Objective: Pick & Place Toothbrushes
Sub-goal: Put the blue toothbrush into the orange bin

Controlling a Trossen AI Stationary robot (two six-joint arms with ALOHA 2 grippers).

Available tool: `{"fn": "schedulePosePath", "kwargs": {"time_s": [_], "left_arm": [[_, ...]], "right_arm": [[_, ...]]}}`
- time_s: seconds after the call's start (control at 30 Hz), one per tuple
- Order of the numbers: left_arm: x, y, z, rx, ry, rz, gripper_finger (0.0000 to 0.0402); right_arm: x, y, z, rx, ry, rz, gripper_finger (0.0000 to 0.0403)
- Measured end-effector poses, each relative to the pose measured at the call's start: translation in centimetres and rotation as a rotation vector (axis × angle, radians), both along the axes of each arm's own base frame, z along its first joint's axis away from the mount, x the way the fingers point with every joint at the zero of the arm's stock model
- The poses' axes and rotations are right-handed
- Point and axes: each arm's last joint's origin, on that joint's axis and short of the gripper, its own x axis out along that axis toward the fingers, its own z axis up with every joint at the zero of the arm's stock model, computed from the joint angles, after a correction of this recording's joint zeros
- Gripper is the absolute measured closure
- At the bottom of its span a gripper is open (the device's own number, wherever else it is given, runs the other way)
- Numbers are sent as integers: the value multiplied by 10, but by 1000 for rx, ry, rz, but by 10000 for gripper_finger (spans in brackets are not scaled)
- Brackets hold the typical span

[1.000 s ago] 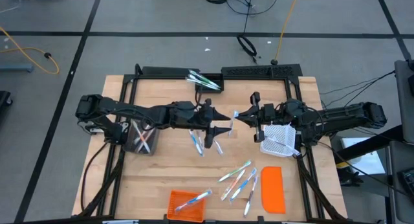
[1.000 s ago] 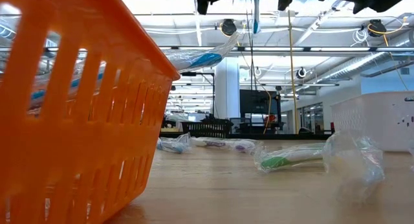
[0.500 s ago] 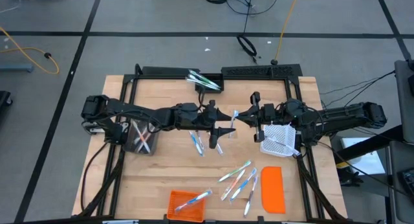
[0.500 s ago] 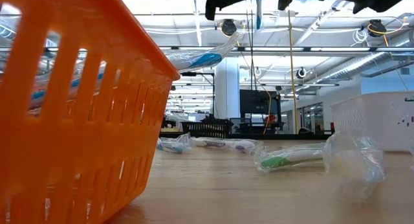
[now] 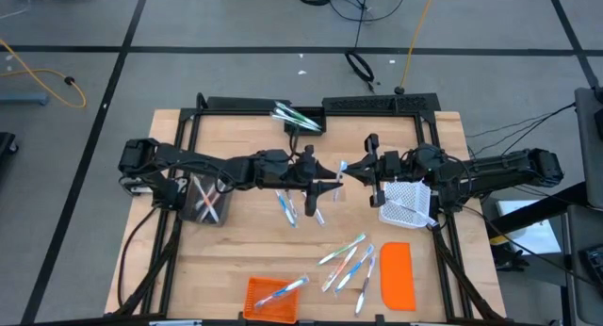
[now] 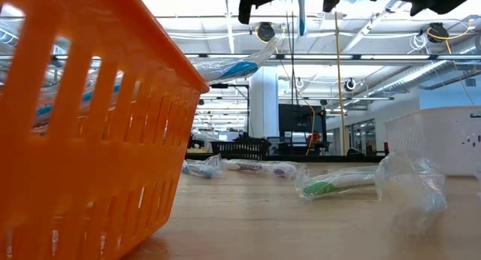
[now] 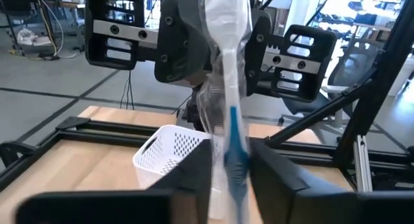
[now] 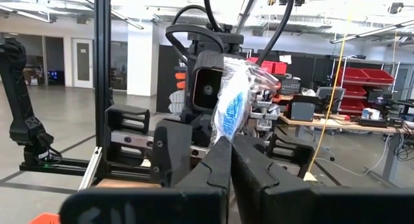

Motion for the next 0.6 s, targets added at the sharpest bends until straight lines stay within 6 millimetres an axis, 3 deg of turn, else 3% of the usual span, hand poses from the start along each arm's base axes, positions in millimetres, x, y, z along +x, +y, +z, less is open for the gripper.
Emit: {"fn": "schedulePosePath", "kwargs": {"time_s": [0.17,0.6], "left_arm": [[0,0,-1,16,5,-1,381],[0,0,-2,18,19,-1,383]], "right_arm": [[0,0,0,0,2,0,403],[0,0,-1,-18,7,-5,399]]}}
